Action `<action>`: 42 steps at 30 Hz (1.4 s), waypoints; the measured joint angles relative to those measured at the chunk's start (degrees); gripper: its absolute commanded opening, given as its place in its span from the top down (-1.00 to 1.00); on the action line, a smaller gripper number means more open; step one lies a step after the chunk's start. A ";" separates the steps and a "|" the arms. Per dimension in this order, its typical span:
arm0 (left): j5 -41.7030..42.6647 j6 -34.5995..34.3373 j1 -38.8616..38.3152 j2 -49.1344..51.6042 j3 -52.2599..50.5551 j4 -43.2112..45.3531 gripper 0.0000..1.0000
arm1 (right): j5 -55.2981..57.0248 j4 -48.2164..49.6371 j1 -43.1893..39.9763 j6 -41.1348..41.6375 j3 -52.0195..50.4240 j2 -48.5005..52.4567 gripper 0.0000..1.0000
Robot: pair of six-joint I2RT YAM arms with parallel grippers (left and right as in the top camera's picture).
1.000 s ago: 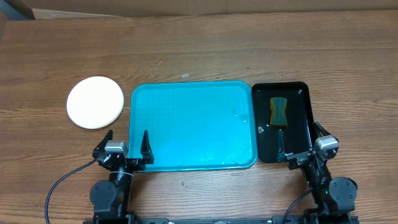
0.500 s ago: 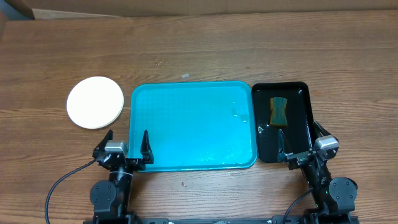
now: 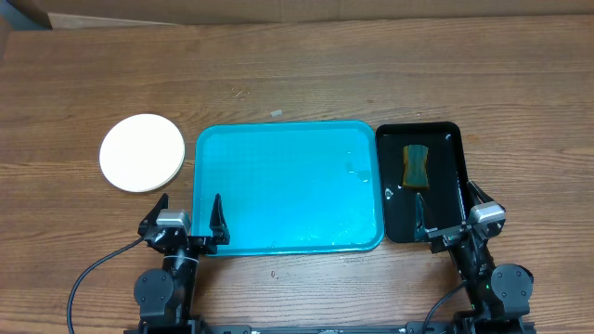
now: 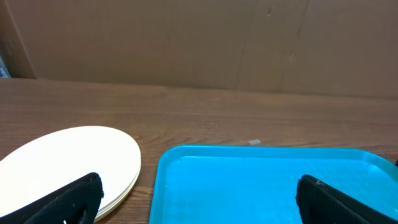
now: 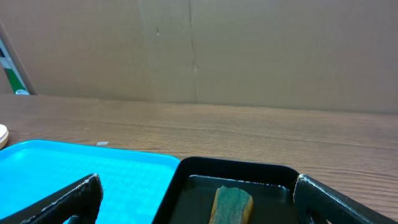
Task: Clean dirty plates on tray and stack at the side
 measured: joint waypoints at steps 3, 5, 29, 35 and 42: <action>0.00 0.37 -0.02 0.00 0.00 0.00 -1.00 | -0.02 0.00 0.00 0.02 0.00 0.00 -1.00; 0.00 0.76 0.00 0.00 0.00 0.00 -1.00 | -0.04 0.04 0.00 -0.02 0.00 0.00 -1.00; 0.00 0.96 -0.02 0.00 0.00 0.00 -1.00 | -0.02 0.00 0.00 -0.02 0.00 0.00 -1.00; 0.00 0.96 -0.02 0.00 0.00 0.00 -0.99 | -0.02 0.02 0.00 -0.02 0.00 0.00 -1.00; 0.00 0.96 0.00 0.00 0.00 0.00 -0.99 | -0.02 0.00 0.00 -0.02 0.00 0.00 -1.00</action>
